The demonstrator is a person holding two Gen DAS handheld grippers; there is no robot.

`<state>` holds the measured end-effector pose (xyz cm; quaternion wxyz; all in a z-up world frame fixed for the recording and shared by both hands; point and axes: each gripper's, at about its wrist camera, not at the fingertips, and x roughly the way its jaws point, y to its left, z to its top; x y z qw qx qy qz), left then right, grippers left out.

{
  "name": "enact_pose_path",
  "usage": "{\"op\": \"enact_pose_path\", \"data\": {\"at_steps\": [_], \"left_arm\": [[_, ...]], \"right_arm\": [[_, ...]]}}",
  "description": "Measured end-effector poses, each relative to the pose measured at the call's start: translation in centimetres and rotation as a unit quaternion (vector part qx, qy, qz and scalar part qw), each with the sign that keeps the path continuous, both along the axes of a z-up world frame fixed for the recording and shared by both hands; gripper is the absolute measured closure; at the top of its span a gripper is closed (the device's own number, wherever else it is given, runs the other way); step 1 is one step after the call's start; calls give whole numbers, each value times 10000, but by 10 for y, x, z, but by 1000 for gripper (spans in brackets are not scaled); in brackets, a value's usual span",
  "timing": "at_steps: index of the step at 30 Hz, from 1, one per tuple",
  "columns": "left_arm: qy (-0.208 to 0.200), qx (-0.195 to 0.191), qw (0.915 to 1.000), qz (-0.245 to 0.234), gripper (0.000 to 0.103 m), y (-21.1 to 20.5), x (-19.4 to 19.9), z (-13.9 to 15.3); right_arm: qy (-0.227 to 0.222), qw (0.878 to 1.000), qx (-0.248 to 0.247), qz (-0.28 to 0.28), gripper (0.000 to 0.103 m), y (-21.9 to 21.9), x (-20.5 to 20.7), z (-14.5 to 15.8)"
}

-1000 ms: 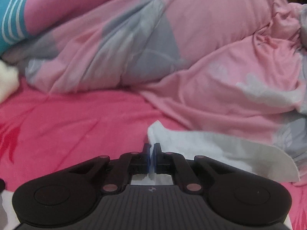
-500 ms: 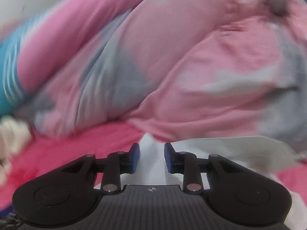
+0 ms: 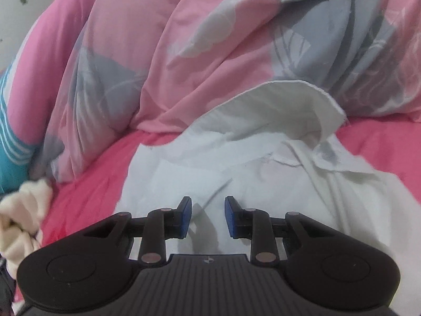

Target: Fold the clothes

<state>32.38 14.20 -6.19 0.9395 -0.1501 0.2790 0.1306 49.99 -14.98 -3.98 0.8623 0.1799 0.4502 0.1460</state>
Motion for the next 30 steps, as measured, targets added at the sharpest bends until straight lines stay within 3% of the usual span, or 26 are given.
{"op": "enact_pose_path", "data": {"at_steps": [7,14,19,23,28,30], "left_arm": [[3,-10,10000,-3,37,0,0,0],[5,-8,10000,-3,37,0,0,0],[7,-4,10000,-2,37,0,0,0],[-128,27,9999,-95,37,-4,-6,9],[-349,77,9991,-248,37,-9,-17,24],[-438,97,9985,-310,37,-11,-21,30]], "right_arm": [[-247,9996,102,62,101,5,11,-4],[-1039,9933,-477,187,102,23,11,8],[-1070,9890,-989,243,100,35,14,-5],[-1194,9902,-722,-23,88,-1,-21,30],[-1346,9895,-387,-355,88,-46,-66,74],[-1503,9870,-426,-384,85,-63,-102,102]]}}
